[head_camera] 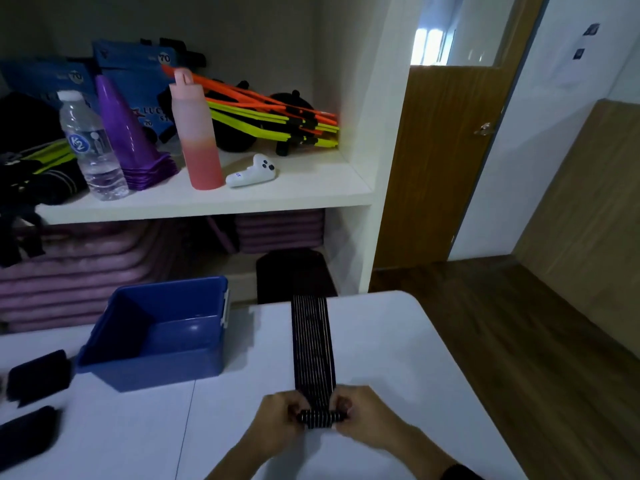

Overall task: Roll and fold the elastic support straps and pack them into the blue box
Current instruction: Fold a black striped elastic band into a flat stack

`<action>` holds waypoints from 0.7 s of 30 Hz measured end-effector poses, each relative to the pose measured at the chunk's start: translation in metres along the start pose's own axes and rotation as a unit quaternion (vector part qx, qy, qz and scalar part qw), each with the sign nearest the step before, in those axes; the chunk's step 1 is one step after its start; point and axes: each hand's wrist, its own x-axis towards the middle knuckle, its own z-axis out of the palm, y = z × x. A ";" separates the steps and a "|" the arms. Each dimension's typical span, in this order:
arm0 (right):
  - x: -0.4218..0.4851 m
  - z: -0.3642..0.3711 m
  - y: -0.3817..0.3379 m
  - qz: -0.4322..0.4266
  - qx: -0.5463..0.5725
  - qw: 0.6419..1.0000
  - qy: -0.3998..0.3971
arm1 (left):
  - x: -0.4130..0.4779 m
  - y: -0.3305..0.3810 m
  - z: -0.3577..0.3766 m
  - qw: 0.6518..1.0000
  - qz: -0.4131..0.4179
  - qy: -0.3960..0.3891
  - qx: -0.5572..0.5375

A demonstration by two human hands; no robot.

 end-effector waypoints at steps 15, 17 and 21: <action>-0.034 0.037 0.020 0.060 -0.047 0.985 -0.157 | -0.042 -0.042 0.041 0.996 -0.075 -0.053 0.004; -0.021 0.037 0.030 0.095 -0.022 0.992 -0.074 | -0.028 -0.038 0.034 0.994 -0.105 -0.002 -0.027; 0.015 0.028 0.025 0.204 0.075 0.975 0.043 | 0.012 -0.026 0.014 0.979 -0.157 0.099 -0.085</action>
